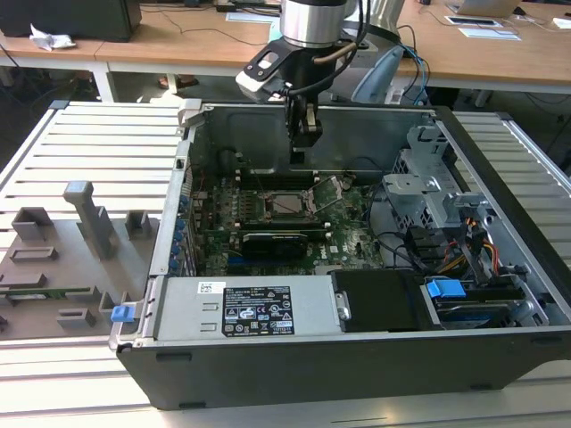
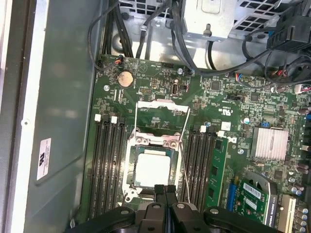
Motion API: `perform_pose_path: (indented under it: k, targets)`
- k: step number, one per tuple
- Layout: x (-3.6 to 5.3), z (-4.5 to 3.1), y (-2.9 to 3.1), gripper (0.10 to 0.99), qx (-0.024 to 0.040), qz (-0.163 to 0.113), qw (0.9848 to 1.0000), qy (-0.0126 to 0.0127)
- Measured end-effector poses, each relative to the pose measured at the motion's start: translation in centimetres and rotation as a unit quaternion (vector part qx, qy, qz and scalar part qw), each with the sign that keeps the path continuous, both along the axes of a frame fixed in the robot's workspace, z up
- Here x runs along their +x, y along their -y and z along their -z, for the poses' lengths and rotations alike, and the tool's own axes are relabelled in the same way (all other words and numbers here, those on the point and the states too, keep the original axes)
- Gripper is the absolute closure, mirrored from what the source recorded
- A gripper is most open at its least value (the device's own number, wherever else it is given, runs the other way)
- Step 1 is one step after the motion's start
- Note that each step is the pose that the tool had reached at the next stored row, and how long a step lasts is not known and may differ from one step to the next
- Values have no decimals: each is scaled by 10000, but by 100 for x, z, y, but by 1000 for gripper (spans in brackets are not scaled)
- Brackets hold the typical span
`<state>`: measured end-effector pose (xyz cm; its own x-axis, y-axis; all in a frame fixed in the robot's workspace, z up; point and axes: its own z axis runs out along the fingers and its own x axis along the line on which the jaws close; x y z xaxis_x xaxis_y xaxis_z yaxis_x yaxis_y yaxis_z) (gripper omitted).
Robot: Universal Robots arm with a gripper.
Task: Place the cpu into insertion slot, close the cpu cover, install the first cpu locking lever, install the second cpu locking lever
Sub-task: 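Place the cpu into insertion slot, then close the cpu cover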
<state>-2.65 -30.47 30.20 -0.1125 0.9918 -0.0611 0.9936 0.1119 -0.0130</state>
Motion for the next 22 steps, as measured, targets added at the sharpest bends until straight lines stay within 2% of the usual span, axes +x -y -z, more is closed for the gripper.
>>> perform_pose_path:
  k: [7,11,13,16,22]
  targets:
    - [0,-3,0,980,-1,0,10000,-1]
    - [69,-3,-9,980,-4,1,10000,0]
    - [128,-3,-10,980,-4,0,10000,0]
    - [309,-2,-18,980,-7,-1,10000,-1]
    - [587,-2,-23,980,-9,0,10000,-2]
